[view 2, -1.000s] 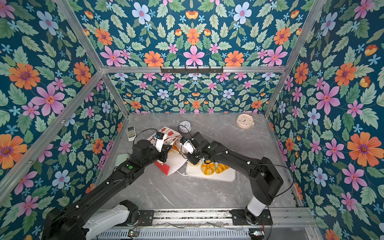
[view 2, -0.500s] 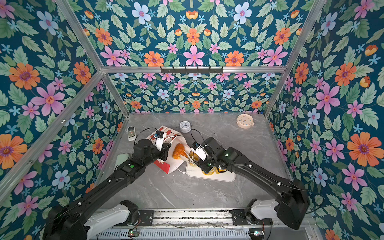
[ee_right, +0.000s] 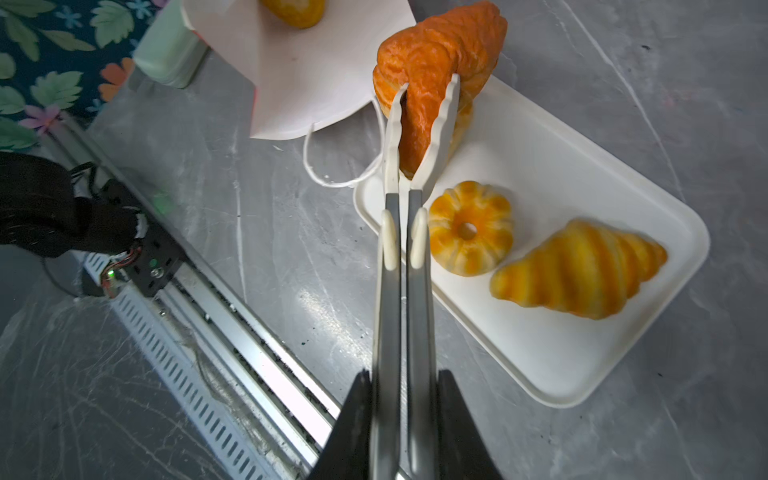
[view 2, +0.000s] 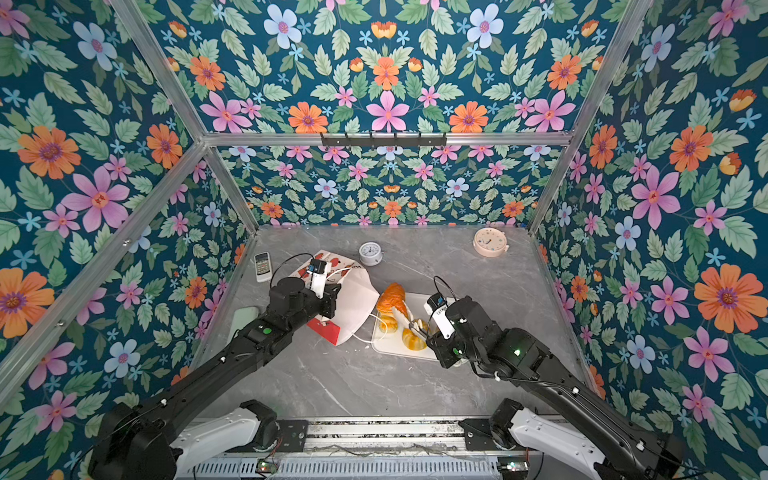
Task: Take the fake bread out of the paper bag
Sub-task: 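Pull the orange pastry out of the bag and carry it over the tray, then lower the orange pastry onto the tray between the buns and open the tongs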
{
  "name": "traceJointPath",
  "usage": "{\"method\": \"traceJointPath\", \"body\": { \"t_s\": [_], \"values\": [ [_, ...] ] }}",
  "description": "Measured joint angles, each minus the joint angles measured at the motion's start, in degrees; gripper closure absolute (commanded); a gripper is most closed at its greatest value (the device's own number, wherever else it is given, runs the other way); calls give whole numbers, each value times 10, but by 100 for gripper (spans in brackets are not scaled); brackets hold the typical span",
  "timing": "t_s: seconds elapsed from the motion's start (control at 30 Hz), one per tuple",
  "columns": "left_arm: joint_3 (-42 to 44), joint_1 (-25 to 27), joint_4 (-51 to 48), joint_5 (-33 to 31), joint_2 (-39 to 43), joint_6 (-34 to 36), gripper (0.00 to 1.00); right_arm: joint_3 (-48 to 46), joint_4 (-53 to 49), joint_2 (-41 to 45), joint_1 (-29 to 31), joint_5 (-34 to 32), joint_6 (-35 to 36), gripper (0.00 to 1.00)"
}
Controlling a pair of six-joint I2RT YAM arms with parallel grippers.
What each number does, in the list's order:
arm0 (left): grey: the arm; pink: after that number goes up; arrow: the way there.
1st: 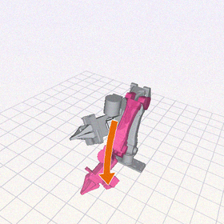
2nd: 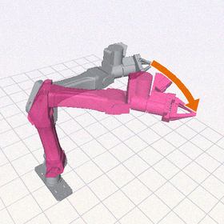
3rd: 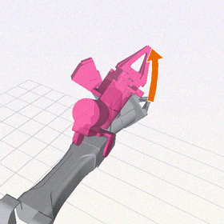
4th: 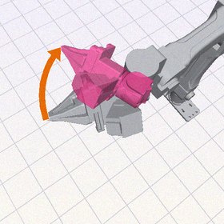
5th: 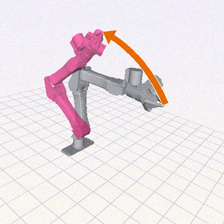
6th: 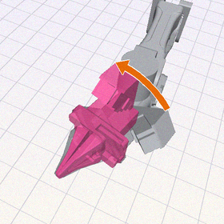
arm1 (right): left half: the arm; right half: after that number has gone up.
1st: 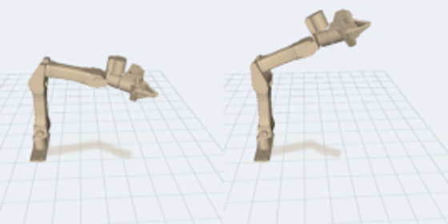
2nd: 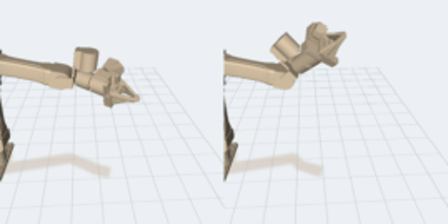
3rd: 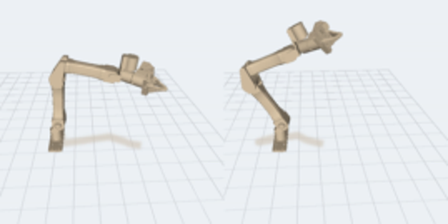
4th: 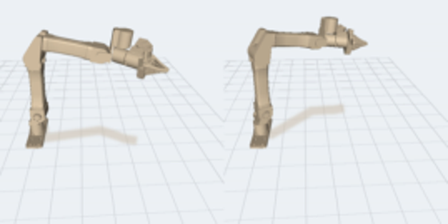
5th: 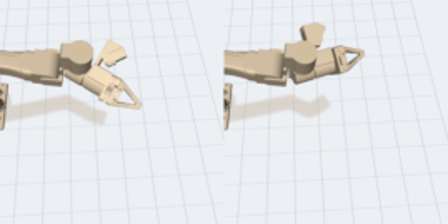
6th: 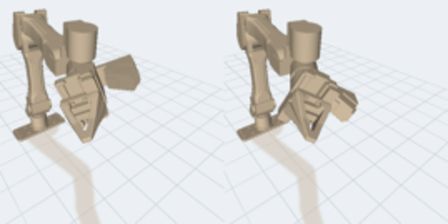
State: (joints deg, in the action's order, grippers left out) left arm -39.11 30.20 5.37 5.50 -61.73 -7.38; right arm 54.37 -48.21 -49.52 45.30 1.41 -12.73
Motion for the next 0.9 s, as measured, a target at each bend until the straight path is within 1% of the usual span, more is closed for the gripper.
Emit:
{"method": "traceJointPath", "body": {
  "t_s": [0.17,0.3,0.57,0.77,0.9],
  "values": [
    [4,0,1,-2,14,-1,100,-11,-17,-16,-4,-51,-20,90],
    [9,0,1,-2,20,-1,100,-30,-10,-23,-29,-62,-20,90],
    [13,0,2,0,27,-1,100,-53,46,-62,-94,-49,-5,91],
    [15,0,2,2,28,-1,100,-62,80,-89,-101,-20,7,92],
    [16,0,2,2,28,-1,100,-65,83,-99,-102,-18,8,91]
  ]
}}
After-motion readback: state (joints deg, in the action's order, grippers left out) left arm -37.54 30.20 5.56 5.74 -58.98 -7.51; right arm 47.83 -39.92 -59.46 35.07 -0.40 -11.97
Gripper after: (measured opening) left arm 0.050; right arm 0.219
